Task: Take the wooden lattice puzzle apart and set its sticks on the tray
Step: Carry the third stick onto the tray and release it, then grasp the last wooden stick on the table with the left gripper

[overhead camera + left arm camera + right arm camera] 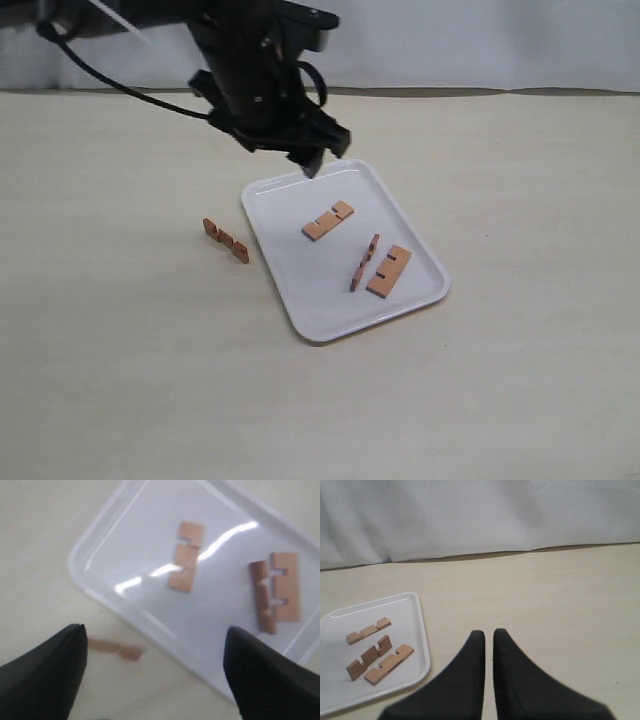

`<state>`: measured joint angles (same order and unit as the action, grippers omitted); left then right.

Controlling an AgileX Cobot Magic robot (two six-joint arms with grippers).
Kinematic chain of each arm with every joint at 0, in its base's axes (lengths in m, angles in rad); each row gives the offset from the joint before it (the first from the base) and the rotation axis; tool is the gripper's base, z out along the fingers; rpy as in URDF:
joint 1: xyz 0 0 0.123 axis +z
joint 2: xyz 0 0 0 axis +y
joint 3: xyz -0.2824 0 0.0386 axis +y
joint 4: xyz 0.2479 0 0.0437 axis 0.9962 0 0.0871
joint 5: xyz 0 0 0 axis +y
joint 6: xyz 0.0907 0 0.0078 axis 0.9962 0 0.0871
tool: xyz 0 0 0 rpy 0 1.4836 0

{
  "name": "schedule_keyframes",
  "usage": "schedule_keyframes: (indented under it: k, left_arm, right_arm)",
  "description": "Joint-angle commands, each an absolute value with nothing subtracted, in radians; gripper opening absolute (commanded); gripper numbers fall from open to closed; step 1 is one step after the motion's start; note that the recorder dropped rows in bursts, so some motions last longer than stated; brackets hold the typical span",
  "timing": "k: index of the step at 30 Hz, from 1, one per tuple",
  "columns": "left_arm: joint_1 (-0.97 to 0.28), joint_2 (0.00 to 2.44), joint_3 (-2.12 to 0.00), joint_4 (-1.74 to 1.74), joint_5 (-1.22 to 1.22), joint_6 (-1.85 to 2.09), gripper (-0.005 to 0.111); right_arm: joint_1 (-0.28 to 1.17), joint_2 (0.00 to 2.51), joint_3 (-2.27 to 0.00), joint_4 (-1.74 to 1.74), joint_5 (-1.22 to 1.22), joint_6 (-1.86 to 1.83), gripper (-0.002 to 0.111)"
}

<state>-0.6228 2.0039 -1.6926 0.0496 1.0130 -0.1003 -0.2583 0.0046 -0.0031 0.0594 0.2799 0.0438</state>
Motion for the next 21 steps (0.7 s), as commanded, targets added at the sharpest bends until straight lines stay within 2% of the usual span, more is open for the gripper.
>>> schedule_keyframes:
  k: [1, 5, 12, 21]
  left_arm:
    - [-0.558, 1.989, -1.663, 0.094, 1.126, -0.158, 0.071]
    - [-0.525, 1.989, -1.551, 0.09, 1.026, -0.199, 0.071]
    - [-0.512, 1.989, -1.366, -0.023, 0.698, -0.245, 0.071]
    - [-0.507, 1.989, -1.25, 0.078, 0.553, -0.429, 0.071]
  right_arm:
    - [-0.265, 0.0, 0.0, 0.064, 0.283, 0.04, 0.006]
    - [-0.265, 0.0, 0.0, 0.064, 0.283, 0.04, 0.006]
    - [-0.265, 0.0, 0.0, 0.064, 0.283, 0.04, 0.006]
    - [-0.265, 0.0, 0.0, 0.064, 0.283, 0.04, 0.006]
